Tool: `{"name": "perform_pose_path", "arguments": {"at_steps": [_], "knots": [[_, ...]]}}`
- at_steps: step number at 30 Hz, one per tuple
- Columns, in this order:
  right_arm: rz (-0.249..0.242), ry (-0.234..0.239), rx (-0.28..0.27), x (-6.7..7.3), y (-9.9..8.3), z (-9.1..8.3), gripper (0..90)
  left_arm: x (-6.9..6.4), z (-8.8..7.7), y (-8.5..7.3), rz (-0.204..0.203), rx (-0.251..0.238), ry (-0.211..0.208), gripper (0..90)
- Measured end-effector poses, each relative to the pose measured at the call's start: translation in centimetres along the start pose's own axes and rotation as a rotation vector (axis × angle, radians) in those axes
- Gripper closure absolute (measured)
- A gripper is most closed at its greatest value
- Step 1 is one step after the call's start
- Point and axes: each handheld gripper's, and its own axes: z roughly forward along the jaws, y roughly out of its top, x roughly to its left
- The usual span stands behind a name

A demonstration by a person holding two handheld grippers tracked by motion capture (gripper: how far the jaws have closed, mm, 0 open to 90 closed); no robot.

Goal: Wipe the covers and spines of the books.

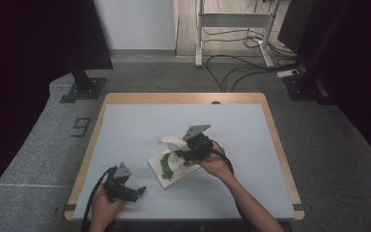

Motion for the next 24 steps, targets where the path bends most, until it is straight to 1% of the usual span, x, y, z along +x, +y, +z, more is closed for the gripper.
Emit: {"name": "perform_pose_path", "arguments": {"at_steps": [10,18,24], "knots": [[0.037,-0.018,-0.015,-0.9,-1.9,-1.8,53.5,0.0,0.0,0.0,0.002,0.001,0.000,0.0],[0.046,-0.038,-0.016,-1.3,-3.2,-3.3,53.2,0.0,0.0,0.0,0.001,0.001,0.000,0.0],[0.070,-0.062,-0.017,-2.0,-4.6,-4.6,52.9,0.0,0.0,0.0,-0.001,0.000,0.002,0.0]]}}
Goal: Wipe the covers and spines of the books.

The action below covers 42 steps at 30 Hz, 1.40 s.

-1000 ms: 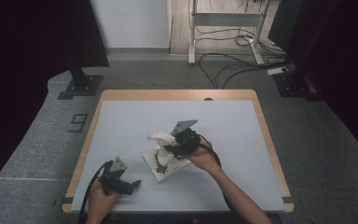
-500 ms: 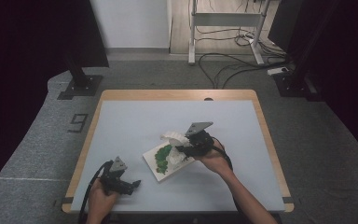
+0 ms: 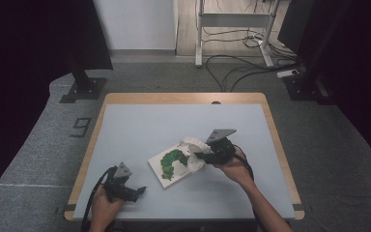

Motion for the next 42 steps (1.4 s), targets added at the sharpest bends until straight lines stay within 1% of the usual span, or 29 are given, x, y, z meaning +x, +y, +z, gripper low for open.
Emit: {"name": "perform_pose_path", "arguments": {"at_steps": [8,15,19,25,28,34,36,40,42], "knots": [[0.035,-0.039,0.001,-1.2,-2.0,-1.7,52.8,0.0,0.0,0.0,-0.001,0.001,-0.001,0.0],[0.058,-0.077,-0.001,-2.0,-3.6,-3.7,52.7,0.0,0.0,0.0,0.000,0.001,0.000,0.0],[0.065,-0.102,0.007,-2.5,-4.7,-4.7,52.6,0.0,0.0,0.0,0.000,0.001,0.000,0.0],[0.094,-0.132,0.000,-3.1,-6.2,-6.3,52.5,0.0,0.0,0.0,0.000,0.000,-0.001,0.0],[0.101,-0.152,0.000,-3.4,-6.9,-7.2,52.4,0.0,0.0,0.0,0.000,0.000,0.000,0.0],[0.133,-0.198,0.013,-4.3,-8.6,-8.8,52.3,0.0,0.0,0.0,0.000,0.000,-0.001,0.0],[0.149,-0.208,0.013,-4.5,-9.1,-9.2,52.3,0.0,0.0,0.0,0.000,0.000,0.000,0.0],[0.154,-0.230,0.015,-4.8,-9.7,-9.6,52.1,0.0,0.0,0.0,0.000,0.000,0.000,0.0],[0.160,-0.233,0.021,-4.8,-10.1,-9.5,52.0,0.0,0.0,0.0,0.000,0.000,0.000,0.0]]}}
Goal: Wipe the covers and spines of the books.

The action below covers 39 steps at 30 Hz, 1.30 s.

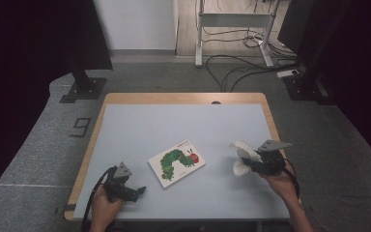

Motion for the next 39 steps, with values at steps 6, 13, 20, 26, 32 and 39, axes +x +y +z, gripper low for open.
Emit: {"name": "perform_pose_path", "arguments": {"at_steps": [6,13,20,26,32,39], "knots": [[-0.002,-0.013,0.031,0.0,-1.6,1.2,51.8,0.0,0.0,0.0,0.000,0.000,0.000,0.0],[0.007,-0.016,0.052,0.0,-3.2,2.3,50.5,0.0,0.0,0.0,0.000,0.000,0.000,0.0],[0.009,-0.012,0.052,0.0,-3.8,2.5,48.6,0.0,0.0,0.0,0.000,0.000,0.000,0.0],[0.004,0.000,0.051,0.1,-3.3,2.4,30.2,0.0,0.0,0.0,0.000,0.000,0.000,0.0],[0.006,0.008,0.007,0.1,-2.7,1.8,11.3,0.0,0.0,0.0,0.000,0.000,0.000,0.0],[-0.010,0.012,0.001,0.4,-2.0,1.0,0.6,0.0,0.0,0.0,0.000,0.000,0.000,0.0]]}}
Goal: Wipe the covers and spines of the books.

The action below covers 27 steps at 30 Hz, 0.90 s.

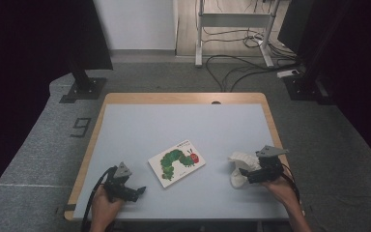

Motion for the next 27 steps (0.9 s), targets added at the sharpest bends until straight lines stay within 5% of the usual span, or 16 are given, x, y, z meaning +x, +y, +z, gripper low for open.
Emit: {"name": "perform_pose_path", "arguments": {"at_steps": [9,27], "knots": [[-0.009,0.034,-0.012,0.8,1.7,0.0,2.5,0.0,0.0,0.0,-0.001,0.001,0.001,0.0],[-0.043,0.085,-0.008,2.9,4.9,2.9,2.6,-0.2,0.0,0.1,0.005,0.004,0.006,0.0]]}}
